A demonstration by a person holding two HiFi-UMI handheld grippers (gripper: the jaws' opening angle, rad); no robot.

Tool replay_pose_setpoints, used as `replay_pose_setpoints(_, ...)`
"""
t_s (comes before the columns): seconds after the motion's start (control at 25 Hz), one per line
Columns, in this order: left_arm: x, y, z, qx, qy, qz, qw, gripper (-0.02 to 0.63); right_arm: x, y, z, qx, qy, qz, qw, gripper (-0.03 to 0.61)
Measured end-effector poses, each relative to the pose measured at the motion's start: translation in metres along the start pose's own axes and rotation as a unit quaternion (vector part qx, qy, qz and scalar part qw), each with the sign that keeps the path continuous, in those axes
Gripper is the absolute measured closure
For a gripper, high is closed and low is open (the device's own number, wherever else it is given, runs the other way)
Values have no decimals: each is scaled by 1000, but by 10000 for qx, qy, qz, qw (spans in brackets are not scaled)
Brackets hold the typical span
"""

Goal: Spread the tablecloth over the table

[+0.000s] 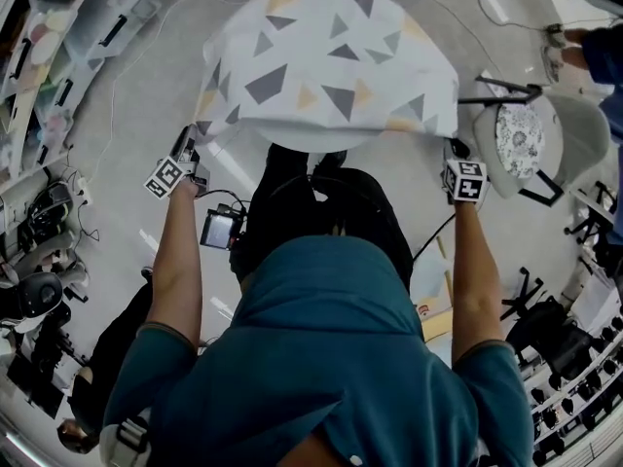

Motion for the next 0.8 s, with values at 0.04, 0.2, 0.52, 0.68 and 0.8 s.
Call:
replay_pose_setpoints(0.04,1,-5,5,-106,-73,59,9999,526,1,-4,8,-111,7,-68,9999,557)
replay_pose_setpoints(0.2,-2,-33,25,-954,-86,685,9930,599,5,-24,39,-504,-138,-436,9977,561)
replay_pose_setpoints(0.52,-11,-47,43,-1448,155,1139,9828,604,8,-25,95,-862,-745,-2174,9694,569)
replay_pose_setpoints(0.68,-1,-12,42,-1035,-270,1189,9871,560,27,15,83,-450,-441,-2301,9711,568)
replay_pose_setpoints(0.8,6,14,41,-680,-515,1254,9884,553,58,31,67,-322,-486,-2394,9692,568)
Point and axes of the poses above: the fingertips, and each gripper's own axes: z backward along the fingers, x to its left, y out of its underside, the point moved 5 cm from there along z, backward along the fingers, and after that the axes turned 4 degrees about -y, right-handed, at the moved point
